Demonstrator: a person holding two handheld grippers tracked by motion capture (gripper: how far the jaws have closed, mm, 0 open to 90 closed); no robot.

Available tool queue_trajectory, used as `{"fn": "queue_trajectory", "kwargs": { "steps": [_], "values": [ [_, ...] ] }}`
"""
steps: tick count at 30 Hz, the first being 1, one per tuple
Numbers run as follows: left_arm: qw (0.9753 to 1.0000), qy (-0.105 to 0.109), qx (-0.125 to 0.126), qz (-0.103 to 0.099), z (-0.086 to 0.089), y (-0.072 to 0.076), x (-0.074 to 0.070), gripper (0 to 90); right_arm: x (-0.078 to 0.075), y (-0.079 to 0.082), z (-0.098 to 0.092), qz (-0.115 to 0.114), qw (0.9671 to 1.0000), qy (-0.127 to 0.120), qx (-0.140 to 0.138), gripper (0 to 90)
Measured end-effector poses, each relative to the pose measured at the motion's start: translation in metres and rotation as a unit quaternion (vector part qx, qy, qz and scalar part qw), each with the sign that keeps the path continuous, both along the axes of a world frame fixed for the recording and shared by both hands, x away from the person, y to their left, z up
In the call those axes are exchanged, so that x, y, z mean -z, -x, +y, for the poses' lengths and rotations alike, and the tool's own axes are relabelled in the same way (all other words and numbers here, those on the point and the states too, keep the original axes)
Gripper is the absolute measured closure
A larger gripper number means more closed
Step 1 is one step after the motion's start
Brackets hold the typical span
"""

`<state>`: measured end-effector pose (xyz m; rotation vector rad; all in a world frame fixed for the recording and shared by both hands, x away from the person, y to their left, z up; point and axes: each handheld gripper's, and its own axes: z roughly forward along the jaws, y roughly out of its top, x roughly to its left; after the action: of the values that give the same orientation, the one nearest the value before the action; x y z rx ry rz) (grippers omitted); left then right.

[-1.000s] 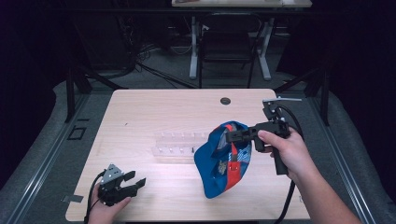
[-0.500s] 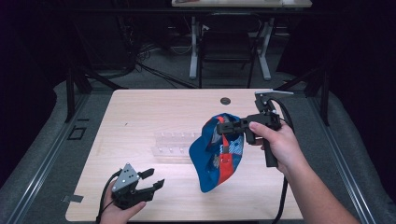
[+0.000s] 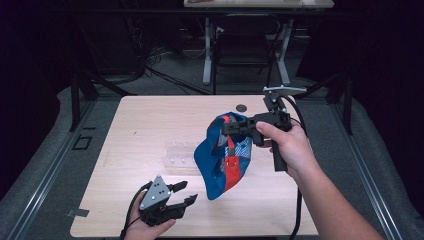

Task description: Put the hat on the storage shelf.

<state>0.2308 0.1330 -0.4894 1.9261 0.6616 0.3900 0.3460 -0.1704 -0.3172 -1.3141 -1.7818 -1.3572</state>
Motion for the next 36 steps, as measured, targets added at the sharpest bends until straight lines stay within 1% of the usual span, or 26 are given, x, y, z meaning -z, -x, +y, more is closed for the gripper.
{"fn": "queue_trajectory", "kwargs": {
  "steps": [1, 2, 4, 11, 13, 16, 18, 20, 21, 23, 26, 27, 32, 33, 34, 36],
  "values": [
    [0.9999, -0.009, 0.004, -0.007, -0.008, 0.002, -0.001, 48.5, 0.000, -0.001, 0.002, 0.000, 1.0000, -0.001, 0.000, 78.0],
    [0.9999, -0.009, 0.004, -0.007, -0.008, 0.002, -0.001, 49.0, 0.000, -0.001, 0.002, 0.000, 1.0000, -0.001, 0.000, 78.0],
    [0.9996, -0.020, 0.010, -0.016, -0.016, 0.005, -0.003, 49.8, 0.001, -0.002, 0.007, 0.002, 1.0000, 0.002, -0.004, 78.0],
    [0.9988, -0.031, 0.031, -0.022, -0.029, 0.011, -0.006, 52.9, 0.004, -0.004, 0.013, 0.000, 1.0000, -0.001, -0.006, 78.0],
    [0.9988, -0.033, 0.030, -0.022, -0.032, 0.011, -0.005, 53.2, 0.003, -0.005, 0.015, 0.001, 1.0000, -0.004, -0.004, 78.0],
    [0.9986, -0.040, 0.028, -0.022, -0.035, 0.010, -0.004, 53.5, 0.004, -0.005, 0.016, 0.002, 1.0000, -0.001, -0.009, 78.0],
    [0.9984, -0.046, 0.023, -0.025, -0.038, 0.010, -0.001, 53.5, 0.004, -0.005, 0.017, 0.001, 1.0000, 0.000, -0.010, 78.0],
    [0.9978, -0.056, 0.015, -0.032, -0.042, 0.008, 0.001, 53.5, 0.005, -0.005, 0.019, 0.000, 1.0000, 0.000, -0.009, 78.0],
    [0.9978, -0.057, 0.013, -0.031, -0.043, 0.008, 0.002, 54.3, 0.005, -0.005, 0.019, 0.000, 1.0000, 0.000, -0.010, 78.0],
    [0.9978, -0.058, 0.011, -0.029, -0.043, 0.006, 0.003, 57.0, 0.005, -0.005, 0.019, 0.001, 1.0000, 0.000, -0.009, 78.0],
    [0.9976, -0.065, 0.004, -0.025, -0.042, 0.004, 0.004, 65.1, 0.005, -0.005, 0.019, 0.001, 0.9999, 0.000, -0.011, 78.0],
    [0.9977, -0.064, 0.003, -0.021, -0.041, 0.003, 0.004, 66.2, 0.005, -0.005, 0.019, 0.000, 0.9999, 0.000, -0.010, 78.0],
    [0.9979, -0.061, -0.003, -0.022, -0.037, 0.002, 0.003, 73.1, 0.005, -0.005, 0.018, 0.000, 0.9999, -0.004, -0.011, 78.0],
    [0.9980, -0.060, -0.004, -0.020, -0.036, 0.001, 0.003, 76.4, 0.004, -0.004, 0.018, 0.001, 0.9999, -0.003, -0.011, 78.0],
    [0.9980, -0.059, -0.004, -0.019, -0.035, 0.001, 0.002, 76.4, 0.004, -0.004, 0.018, 0.001, 0.9999, -0.003, -0.011, 78.0],
    [0.9977, -0.064, -0.004, -0.021, -0.033, 0.002, 0.001, 79.5, 0.004, -0.005, 0.017, -0.001, 0.9999, -0.005, -0.009, 78.0]
  ]
}}
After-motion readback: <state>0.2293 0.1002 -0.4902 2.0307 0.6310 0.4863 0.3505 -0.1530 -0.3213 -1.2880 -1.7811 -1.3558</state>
